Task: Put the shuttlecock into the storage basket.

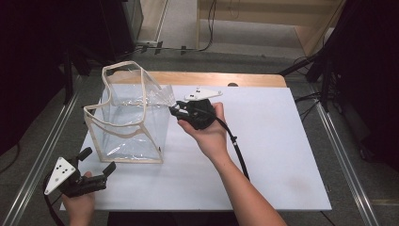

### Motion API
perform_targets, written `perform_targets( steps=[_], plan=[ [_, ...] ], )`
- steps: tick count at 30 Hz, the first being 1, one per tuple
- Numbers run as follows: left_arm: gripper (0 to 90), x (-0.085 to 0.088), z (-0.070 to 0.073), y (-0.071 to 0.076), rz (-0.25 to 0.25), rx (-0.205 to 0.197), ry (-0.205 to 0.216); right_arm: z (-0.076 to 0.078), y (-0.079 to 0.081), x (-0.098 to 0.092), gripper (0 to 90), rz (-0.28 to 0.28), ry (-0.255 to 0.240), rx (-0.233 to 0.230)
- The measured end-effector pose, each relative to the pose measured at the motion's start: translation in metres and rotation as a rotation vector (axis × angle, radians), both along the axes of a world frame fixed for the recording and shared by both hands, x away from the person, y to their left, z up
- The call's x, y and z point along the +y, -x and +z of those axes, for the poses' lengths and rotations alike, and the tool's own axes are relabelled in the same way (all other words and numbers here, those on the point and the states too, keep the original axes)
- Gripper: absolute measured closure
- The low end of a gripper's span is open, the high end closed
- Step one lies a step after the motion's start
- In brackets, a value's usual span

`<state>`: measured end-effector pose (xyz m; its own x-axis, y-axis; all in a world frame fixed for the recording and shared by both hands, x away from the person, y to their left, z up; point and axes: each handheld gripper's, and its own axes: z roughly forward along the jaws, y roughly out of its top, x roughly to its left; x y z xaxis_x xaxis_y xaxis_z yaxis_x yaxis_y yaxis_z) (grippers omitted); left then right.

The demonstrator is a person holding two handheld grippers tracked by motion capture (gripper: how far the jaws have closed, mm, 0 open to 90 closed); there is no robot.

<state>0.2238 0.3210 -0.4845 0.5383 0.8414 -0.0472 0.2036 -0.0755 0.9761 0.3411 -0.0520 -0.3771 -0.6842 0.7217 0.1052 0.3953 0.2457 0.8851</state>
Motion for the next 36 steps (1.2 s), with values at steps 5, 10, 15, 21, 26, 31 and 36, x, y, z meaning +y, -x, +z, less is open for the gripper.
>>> perform_targets(
  steps=[5, 10, 15, 21, 26, 31, 36],
  plan=[
    [0.0, 0.000, 0.000, 0.000, 0.000, 0.000, 0.001, 0.005, 0.002, 0.004, 63.1, 0.009, 0.011, -0.020],
    [0.0, 0.000, 0.000, 0.000, 0.000, 0.000, 0.001, 0.009, 0.003, 0.006, 63.1, 0.018, 0.006, -0.032],
    [0.0, 0.000, 0.000, 0.000, 0.000, 0.000, 0.001, 0.015, 0.005, 0.009, 63.0, 0.022, -0.002, -0.045],
    [0.0, 0.000, 0.000, 0.000, 0.000, 0.000, 0.001, 0.020, 0.006, 0.013, 63.1, 0.031, -0.009, -0.058],
    [0.0, 0.000, 0.000, 0.000, 0.000, 0.000, 0.003, 0.024, 0.008, 0.016, 63.0, 0.038, -0.013, -0.067],
    [0.0, 0.000, 0.000, 0.000, 0.000, -0.001, 0.004, 0.027, 0.009, 0.019, 63.1, 0.046, -0.019, -0.075],
    [0.0, 0.000, 0.000, 0.000, 0.001, -0.001, 0.004, 0.031, 0.011, 0.022, 63.0, 0.055, -0.023, -0.079]
  ],
)
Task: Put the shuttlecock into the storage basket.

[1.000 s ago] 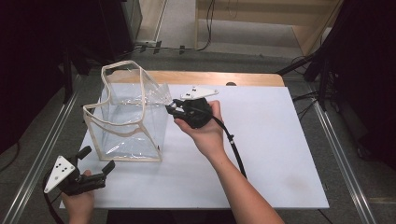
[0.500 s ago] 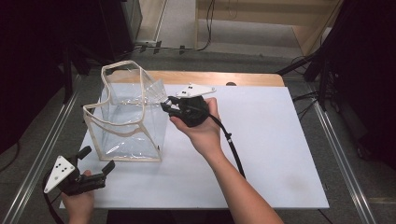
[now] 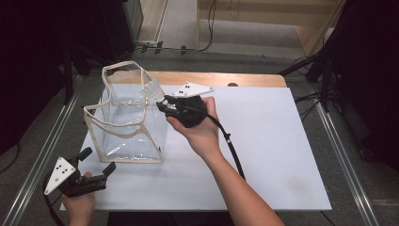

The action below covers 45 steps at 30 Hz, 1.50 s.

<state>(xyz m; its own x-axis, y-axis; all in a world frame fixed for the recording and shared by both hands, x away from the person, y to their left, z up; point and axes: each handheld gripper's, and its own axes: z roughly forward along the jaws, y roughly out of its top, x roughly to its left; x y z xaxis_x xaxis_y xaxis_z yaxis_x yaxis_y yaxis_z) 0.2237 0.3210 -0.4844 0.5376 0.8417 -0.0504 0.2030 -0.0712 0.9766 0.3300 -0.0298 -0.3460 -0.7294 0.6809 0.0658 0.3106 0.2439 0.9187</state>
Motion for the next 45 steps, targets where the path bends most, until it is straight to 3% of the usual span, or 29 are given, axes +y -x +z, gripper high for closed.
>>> perform_targets(
  steps=[24, 39, 45],
  plan=[
    [0.0, 0.000, 0.000, 0.000, 0.000, 0.001, 0.001, 0.015, 0.012, 0.024, 63.0, 0.076, -0.016, -0.019],
    [0.0, 0.000, 0.000, 0.000, -0.004, 0.000, 0.006, 0.016, 0.018, 0.039, 63.0, 0.131, -0.038, 0.008],
    [0.0, 0.000, 0.000, 0.000, -0.003, -0.001, 0.008, 0.014, 0.021, 0.047, 63.0, 0.146, -0.025, 0.013]
  ],
)
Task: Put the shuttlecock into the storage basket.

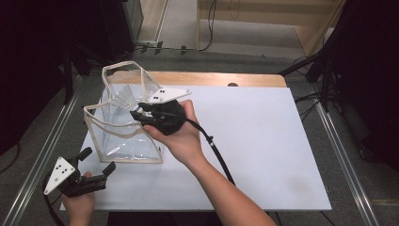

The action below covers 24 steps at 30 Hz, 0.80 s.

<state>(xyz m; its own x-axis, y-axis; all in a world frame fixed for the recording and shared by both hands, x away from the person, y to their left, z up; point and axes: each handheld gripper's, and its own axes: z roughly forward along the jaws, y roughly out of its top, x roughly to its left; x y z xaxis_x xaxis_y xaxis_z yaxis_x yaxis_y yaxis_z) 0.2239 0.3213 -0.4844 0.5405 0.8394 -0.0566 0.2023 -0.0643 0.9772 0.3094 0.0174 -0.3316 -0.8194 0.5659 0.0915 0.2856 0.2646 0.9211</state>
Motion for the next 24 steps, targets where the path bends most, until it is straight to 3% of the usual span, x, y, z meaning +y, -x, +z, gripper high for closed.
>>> perform_targets(
  steps=[4, 9, 16, 23, 24],
  plan=[
    [0.0, 0.000, 0.000, 0.000, 0.000, -0.001, 0.002, -0.002, 0.000, 0.002, 62.0, -0.004, 0.000, 0.006],
    [0.0, 0.000, 0.000, 0.000, 0.000, 0.000, 0.002, 0.001, 0.001, -0.001, 42.4, 0.001, -0.042, 0.004],
    [0.0, 0.000, 0.000, 0.000, 0.001, 0.000, 0.001, 0.006, 0.008, -0.008, 16.4, -0.014, -0.031, -0.042],
    [0.0, 0.000, 0.000, 0.000, 0.000, 0.000, 0.003, -0.001, 0.013, -0.020, 7.9, -0.023, -0.029, -0.051],
    [0.0, 0.000, 0.000, 0.000, 0.001, 0.000, 0.003, -0.002, 0.013, -0.021, 3.5, -0.039, -0.030, -0.050]
  ],
)
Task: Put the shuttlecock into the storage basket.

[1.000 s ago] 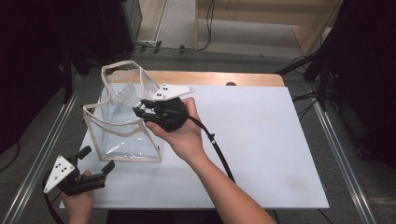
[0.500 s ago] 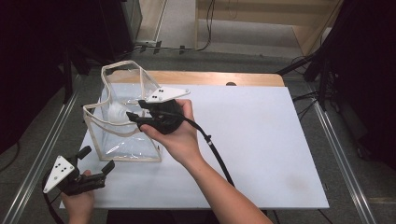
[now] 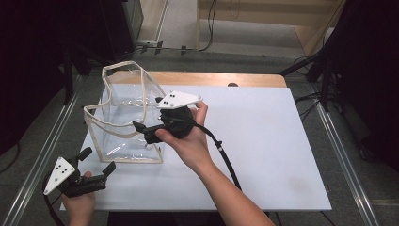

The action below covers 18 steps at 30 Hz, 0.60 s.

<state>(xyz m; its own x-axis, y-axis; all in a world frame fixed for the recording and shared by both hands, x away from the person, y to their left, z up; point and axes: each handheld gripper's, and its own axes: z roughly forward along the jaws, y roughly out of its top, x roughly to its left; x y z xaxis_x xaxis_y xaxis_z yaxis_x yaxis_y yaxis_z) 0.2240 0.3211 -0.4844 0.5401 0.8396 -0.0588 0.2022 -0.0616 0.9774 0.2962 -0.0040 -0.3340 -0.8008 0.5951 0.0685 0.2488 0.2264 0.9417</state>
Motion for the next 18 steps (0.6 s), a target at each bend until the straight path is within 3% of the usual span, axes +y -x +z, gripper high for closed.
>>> perform_targets(
  steps=[1, 18],
  plan=[
    [0.0, 0.000, 0.000, 0.000, 0.000, 0.000, 0.000, -0.002, 0.000, -0.002, 0.0, 0.000, 0.005, -0.006],
    [0.0, 0.000, 0.000, 0.000, -0.001, 0.002, -0.012, -0.029, 0.006, -0.033, 0.0, -0.062, 0.007, -0.014]
  ],
)
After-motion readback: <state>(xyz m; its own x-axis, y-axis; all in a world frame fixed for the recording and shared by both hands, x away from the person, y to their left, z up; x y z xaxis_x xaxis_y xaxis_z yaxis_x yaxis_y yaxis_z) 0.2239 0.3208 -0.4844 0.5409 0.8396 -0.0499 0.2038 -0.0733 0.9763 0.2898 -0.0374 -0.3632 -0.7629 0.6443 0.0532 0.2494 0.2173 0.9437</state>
